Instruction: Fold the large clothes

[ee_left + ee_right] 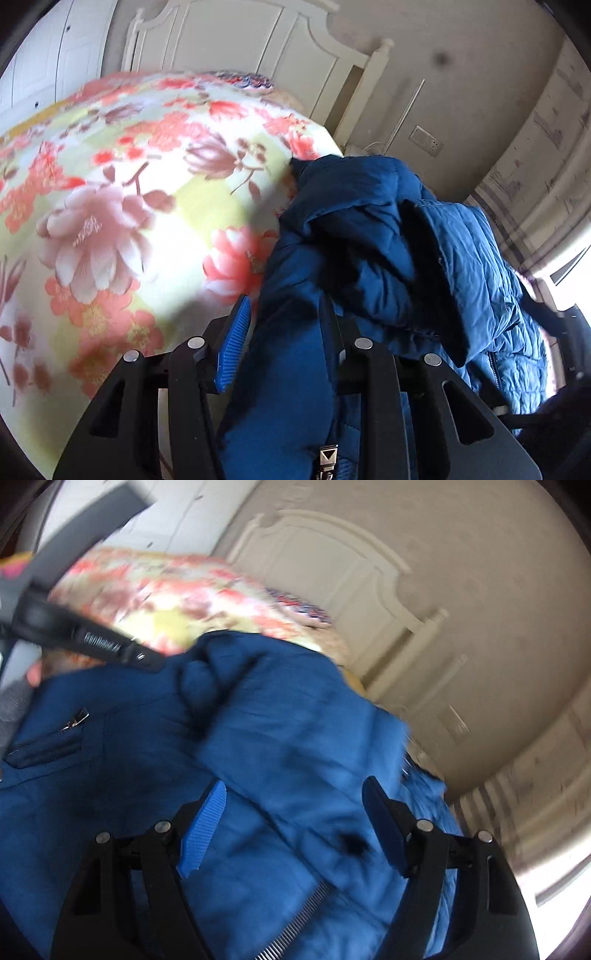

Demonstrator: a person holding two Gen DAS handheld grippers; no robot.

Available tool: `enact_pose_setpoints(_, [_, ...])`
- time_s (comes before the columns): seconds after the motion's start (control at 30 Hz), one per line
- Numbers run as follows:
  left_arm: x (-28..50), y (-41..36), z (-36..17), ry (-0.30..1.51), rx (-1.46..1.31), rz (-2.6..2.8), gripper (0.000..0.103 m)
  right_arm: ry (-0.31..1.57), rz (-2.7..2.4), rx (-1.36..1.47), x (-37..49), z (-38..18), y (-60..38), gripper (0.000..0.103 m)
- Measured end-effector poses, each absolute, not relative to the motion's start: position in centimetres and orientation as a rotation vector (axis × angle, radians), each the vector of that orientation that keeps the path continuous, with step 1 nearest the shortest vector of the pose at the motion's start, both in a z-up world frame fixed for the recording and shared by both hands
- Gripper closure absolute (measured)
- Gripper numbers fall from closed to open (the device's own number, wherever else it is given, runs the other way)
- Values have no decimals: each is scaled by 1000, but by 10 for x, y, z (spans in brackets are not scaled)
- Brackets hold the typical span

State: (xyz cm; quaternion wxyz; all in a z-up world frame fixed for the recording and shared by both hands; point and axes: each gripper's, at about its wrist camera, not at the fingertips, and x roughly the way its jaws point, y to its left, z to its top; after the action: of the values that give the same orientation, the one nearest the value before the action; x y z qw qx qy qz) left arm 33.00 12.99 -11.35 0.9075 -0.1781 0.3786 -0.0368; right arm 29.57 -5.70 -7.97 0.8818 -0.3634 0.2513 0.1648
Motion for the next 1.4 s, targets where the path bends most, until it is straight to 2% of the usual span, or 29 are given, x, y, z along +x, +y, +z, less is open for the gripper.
enact_pose_setpoints(0.13, [329,128,-115,789,-364,-89,80,492,311,-916,302,-100,-30,29])
enact_pose_setpoints(0.17, [329,128,-115,789,-362,-92,80,489,305,-914,304,-98,-29,36])
enact_pose_setpoints(0.23, [329,127,-114,791,-361,-94,80,500,349,-845,307,-86,-35,65])
enact_pose_setpoints(0.27, [328,127,-115,791,-364,-94,80,486,373,-783,305,-74,-41,84])
enact_pose_setpoints(0.3, [329,128,-115,791,-366,-94,80,474,385,-700,304,-59,-52,86])
enact_pose_setpoints(0.47, [331,128,-115,791,-362,-91,80,460,433,31,311,14,-183,88])
enact_pose_setpoints(0.6, [332,126,-116,795,-349,-92,79,512,309,581,324,-13,-319,89])
enact_pose_setpoints(0.73, [334,125,-115,800,-343,-89,79,643,163,783,333,-69,-375,83])
enact_pose_setpoints(0.77, [334,124,-116,802,-339,-86,79,658,168,820,334,-80,-378,80])
enact_pose_setpoints(0.87, [334,122,-113,794,-321,-82,79,663,173,813,333,-90,-376,61])
enact_pose_setpoints(1.0, [326,99,-92,741,-178,-100,79,669,192,811,337,-89,-377,51])
enact_pose_setpoints(1.07, [329,85,-87,747,-98,-97,79,691,176,787,340,-94,-371,51])
enact_pose_setpoints(1.13, [343,75,-87,792,-59,-99,79,700,177,775,338,-95,-367,61])
enact_pose_setpoints(1.2, [359,70,-89,823,-24,-80,79,702,202,758,338,-93,-362,79])
enact_pose_setpoints(1.3, [379,59,-95,867,40,-76,78,646,231,715,327,-70,-358,85])
enact_pose_setpoints(1.4, [384,52,-101,893,97,-47,74,557,243,697,312,-45,-367,86])
